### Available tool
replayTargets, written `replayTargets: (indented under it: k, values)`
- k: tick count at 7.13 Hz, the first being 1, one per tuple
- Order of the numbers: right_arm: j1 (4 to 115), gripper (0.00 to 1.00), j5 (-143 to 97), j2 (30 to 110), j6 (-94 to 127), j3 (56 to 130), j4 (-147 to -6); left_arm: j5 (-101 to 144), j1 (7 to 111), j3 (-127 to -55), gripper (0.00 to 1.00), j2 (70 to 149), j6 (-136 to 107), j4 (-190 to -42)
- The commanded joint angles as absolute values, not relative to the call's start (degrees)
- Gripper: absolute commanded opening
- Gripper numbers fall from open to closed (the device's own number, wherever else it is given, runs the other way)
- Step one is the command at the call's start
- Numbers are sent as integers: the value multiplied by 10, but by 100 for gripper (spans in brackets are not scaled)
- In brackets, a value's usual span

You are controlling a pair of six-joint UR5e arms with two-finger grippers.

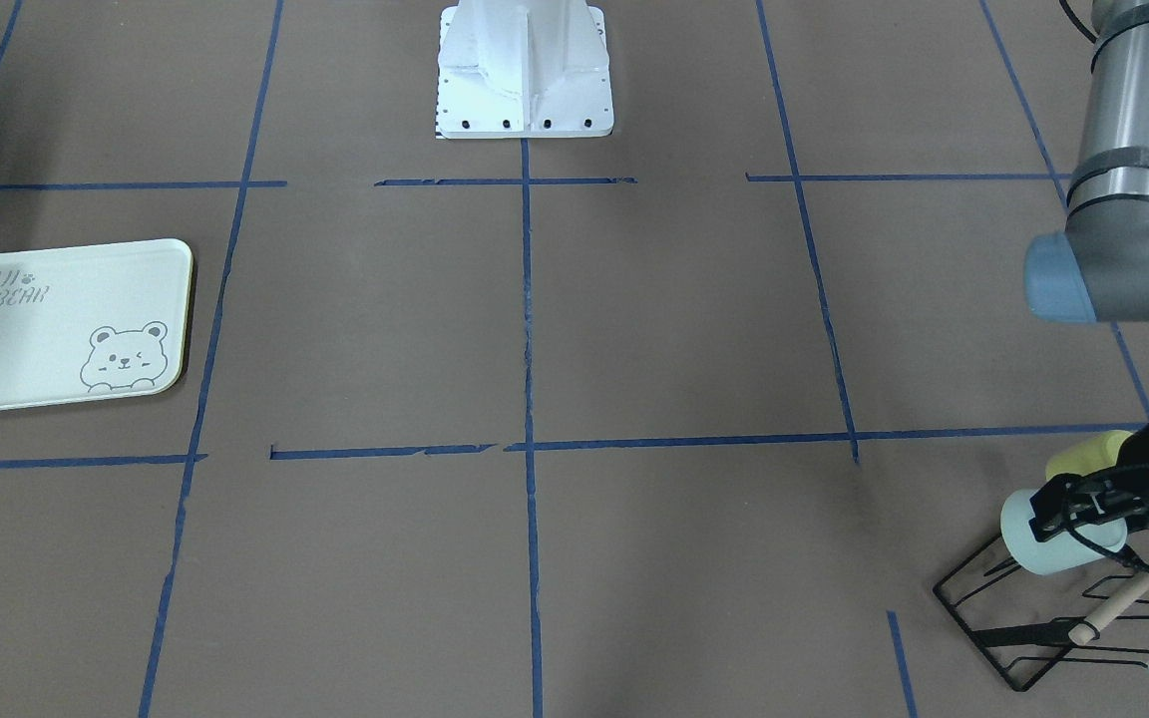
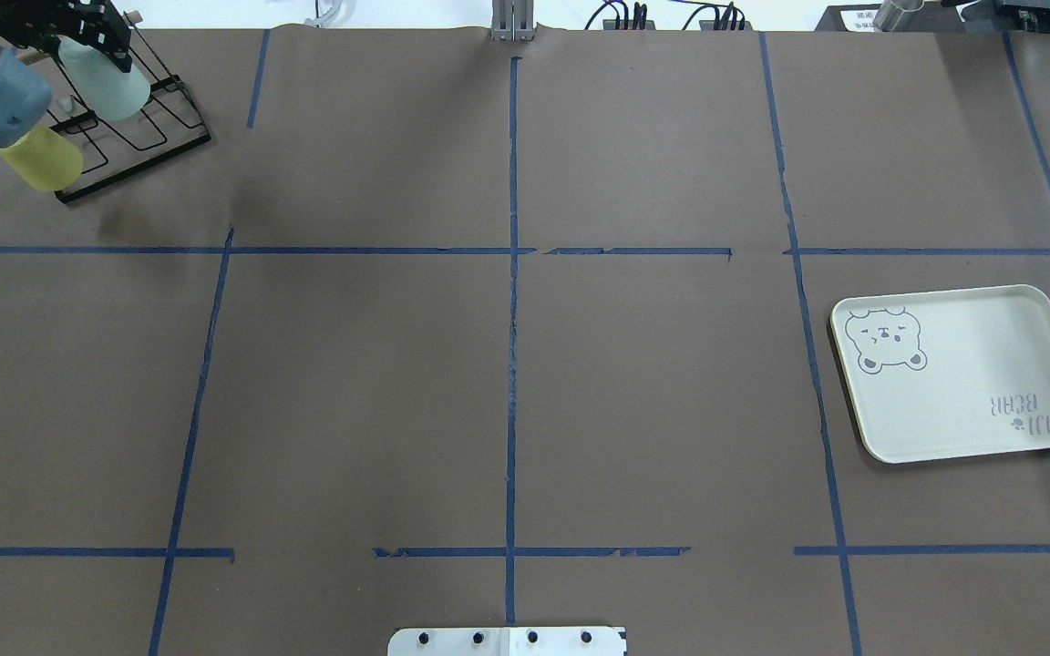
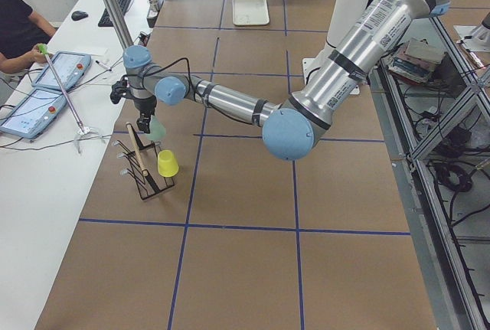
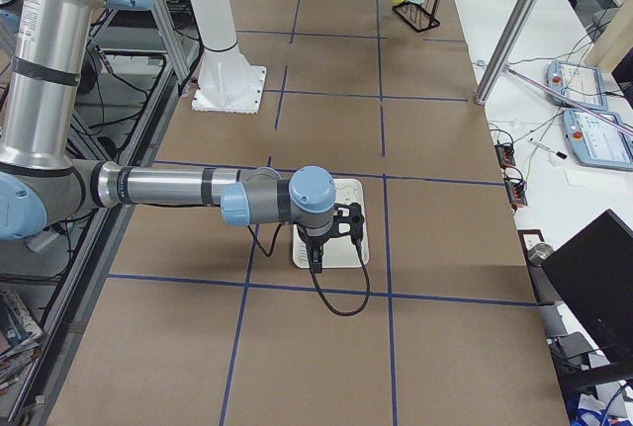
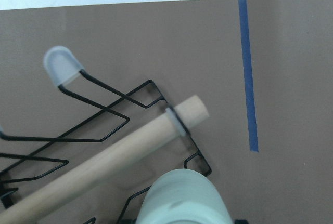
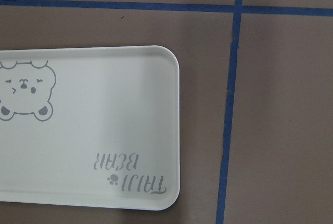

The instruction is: Left arm grabs green cup and hands to right arm on tray

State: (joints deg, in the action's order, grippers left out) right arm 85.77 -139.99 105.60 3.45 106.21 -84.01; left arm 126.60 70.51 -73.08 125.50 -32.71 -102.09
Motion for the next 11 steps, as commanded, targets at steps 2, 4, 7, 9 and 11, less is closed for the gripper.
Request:
replayTargets:
  k: [2,4,7,9,11]
  values:
    - [853,100,-1401,1056,36,1062,-839,1273,717,-858,19,1224,-333,-958]
    - [816,100,-1455,1054,42,1062,-815,1274,695,-925,20,1205,-435,-961]
    - [779,100,-1458,1053,69,1060,-695,1265,531,-995,20,1194,-680,-1020]
    - [724,100,-1458,1033,196,1060,-593,1246,470,-987,20,1200,-817,-1150]
    - [631,100,-1456,951,478,1060,-479,1160,399,-982,20,1212,-937,-1281]
